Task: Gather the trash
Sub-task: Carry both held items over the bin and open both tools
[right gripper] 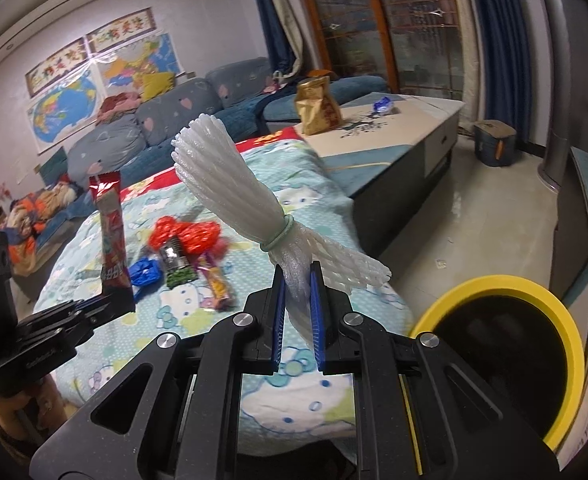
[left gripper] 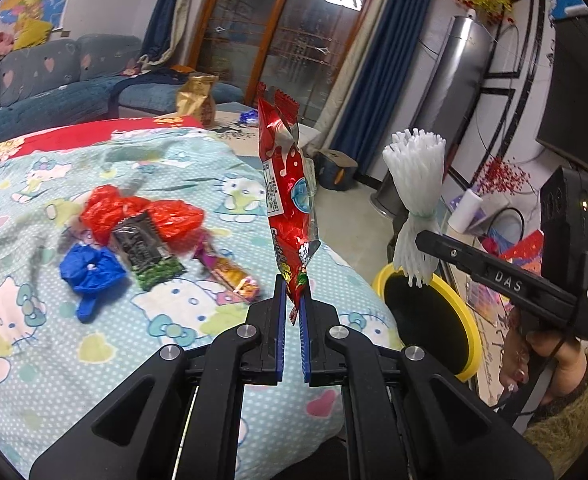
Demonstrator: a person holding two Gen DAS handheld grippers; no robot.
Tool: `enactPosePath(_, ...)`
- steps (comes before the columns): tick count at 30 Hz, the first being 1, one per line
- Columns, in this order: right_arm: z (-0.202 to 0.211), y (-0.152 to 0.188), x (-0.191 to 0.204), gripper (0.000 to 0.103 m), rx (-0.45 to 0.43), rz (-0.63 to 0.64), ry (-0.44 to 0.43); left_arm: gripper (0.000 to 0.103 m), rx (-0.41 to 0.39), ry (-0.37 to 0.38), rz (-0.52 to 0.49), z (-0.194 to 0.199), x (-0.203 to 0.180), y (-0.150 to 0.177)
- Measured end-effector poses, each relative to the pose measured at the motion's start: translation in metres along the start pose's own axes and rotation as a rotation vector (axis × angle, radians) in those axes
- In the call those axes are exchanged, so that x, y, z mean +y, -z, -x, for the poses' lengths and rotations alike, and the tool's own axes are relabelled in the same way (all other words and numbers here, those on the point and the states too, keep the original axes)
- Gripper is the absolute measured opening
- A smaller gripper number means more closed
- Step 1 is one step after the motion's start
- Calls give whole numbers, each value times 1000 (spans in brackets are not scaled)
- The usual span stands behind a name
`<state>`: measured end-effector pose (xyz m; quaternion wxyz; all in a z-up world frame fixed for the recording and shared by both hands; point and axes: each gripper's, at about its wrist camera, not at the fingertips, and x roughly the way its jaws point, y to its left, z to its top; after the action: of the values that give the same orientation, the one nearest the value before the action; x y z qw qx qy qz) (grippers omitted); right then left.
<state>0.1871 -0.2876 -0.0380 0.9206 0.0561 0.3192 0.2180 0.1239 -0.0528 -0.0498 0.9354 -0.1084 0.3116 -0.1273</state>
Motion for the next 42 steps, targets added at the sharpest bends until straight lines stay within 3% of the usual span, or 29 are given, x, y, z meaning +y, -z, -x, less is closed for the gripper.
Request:
enactPosePath(22, 26, 9, -73, 8, -52, -174, 114, 6, 80, 131, -124, -40, -74, 9)
enactPosePath(42, 42, 36, -149, 8, -48, -363, 211, 6, 178, 216, -235, -85, -137, 33)
